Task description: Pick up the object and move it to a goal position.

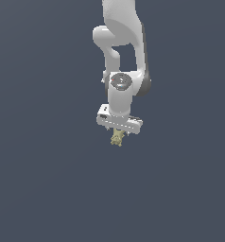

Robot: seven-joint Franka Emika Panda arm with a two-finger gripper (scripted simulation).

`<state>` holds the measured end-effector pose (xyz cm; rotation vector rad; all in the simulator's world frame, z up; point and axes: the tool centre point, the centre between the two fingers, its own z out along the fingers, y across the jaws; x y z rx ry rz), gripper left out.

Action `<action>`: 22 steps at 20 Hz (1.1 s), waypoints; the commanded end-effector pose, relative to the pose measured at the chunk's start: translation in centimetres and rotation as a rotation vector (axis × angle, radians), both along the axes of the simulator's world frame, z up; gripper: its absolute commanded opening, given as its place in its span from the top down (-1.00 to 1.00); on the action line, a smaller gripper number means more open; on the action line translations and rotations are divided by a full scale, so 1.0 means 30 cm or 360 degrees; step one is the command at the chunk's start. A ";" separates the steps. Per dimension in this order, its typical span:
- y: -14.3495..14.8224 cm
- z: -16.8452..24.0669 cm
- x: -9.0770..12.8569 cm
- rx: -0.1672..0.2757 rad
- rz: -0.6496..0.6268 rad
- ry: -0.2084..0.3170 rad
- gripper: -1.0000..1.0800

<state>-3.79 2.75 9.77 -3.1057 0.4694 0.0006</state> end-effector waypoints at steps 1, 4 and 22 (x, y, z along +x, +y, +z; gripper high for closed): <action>-0.001 -0.014 -0.001 0.0000 -0.0001 0.0001 -0.92; 0.000 -0.051 -0.003 0.0000 -0.0002 0.0001 -0.92; 0.000 -0.164 -0.002 -0.0001 -0.0006 0.0000 1.00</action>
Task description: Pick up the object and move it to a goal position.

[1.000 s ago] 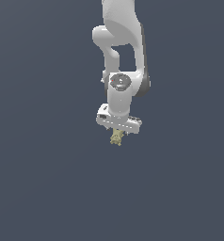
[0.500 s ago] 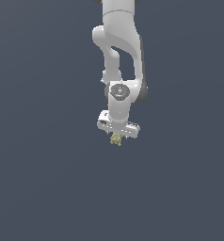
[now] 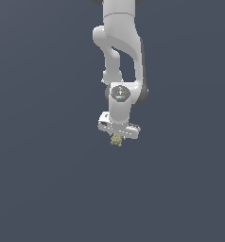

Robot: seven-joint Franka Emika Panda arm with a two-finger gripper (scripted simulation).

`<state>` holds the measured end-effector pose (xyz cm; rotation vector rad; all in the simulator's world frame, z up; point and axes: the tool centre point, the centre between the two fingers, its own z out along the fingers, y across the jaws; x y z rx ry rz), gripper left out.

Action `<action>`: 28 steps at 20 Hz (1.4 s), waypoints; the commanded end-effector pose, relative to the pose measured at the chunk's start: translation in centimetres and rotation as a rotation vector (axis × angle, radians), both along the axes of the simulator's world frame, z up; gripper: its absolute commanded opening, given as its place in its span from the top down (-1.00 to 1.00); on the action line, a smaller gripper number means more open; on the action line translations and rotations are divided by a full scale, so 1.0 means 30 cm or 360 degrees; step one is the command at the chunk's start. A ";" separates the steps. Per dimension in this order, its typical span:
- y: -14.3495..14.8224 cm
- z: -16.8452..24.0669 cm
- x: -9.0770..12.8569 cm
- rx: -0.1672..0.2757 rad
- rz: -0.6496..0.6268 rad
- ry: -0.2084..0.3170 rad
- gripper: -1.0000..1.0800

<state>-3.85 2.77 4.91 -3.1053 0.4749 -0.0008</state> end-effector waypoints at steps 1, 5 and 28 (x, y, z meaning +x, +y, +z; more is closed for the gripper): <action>0.000 -0.002 0.000 0.0000 0.0000 0.0001 1.00; 0.000 0.000 0.000 0.0000 0.0000 0.0001 1.00; 0.165 0.542 0.047 -0.0002 -0.0001 0.0000 1.00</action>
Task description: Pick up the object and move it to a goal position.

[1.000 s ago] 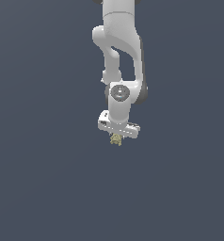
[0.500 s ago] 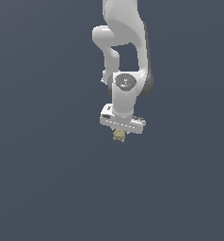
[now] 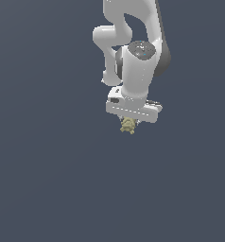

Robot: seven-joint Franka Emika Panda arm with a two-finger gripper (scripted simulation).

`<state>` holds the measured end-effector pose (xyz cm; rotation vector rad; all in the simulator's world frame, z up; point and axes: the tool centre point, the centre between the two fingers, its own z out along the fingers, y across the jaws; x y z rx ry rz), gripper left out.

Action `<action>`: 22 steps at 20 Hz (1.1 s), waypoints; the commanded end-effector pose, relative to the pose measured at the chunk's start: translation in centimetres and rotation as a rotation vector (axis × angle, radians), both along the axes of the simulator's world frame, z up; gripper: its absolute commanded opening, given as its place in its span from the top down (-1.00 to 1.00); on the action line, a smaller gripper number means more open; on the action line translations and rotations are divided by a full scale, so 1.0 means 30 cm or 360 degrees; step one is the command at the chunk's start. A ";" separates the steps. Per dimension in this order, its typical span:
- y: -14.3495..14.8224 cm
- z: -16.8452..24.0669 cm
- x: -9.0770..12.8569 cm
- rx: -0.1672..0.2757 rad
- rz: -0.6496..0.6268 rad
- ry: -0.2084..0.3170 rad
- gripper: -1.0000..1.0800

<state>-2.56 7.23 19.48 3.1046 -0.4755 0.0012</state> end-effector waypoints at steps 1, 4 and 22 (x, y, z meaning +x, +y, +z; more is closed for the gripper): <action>0.028 0.092 0.007 -0.0001 0.0000 0.0001 1.00; 0.060 0.198 0.019 -0.0001 0.0000 0.0001 1.00; 0.170 0.542 0.071 0.0001 0.0000 0.0001 1.00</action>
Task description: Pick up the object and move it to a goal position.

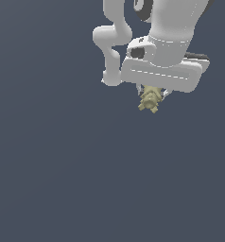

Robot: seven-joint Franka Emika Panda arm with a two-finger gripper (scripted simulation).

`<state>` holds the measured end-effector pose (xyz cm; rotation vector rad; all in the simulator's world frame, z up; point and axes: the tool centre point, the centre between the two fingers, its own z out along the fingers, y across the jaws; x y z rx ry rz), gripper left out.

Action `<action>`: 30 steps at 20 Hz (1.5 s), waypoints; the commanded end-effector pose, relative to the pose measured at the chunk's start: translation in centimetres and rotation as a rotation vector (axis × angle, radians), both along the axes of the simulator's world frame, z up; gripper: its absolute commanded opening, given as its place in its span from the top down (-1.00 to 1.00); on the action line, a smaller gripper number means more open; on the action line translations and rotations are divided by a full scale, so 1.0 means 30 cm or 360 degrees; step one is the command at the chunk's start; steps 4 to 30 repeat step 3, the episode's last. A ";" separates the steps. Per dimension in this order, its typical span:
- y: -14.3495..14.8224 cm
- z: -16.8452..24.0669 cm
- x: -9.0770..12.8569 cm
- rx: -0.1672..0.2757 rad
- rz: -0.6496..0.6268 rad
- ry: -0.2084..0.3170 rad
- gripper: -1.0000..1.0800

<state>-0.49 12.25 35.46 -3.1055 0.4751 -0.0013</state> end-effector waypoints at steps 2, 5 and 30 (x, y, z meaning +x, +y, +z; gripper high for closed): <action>0.005 0.015 0.004 0.0000 -0.0001 0.0001 1.00; 0.005 0.015 0.004 0.0000 -0.0001 0.0001 1.00; 0.005 0.015 0.004 0.0000 -0.0001 0.0001 1.00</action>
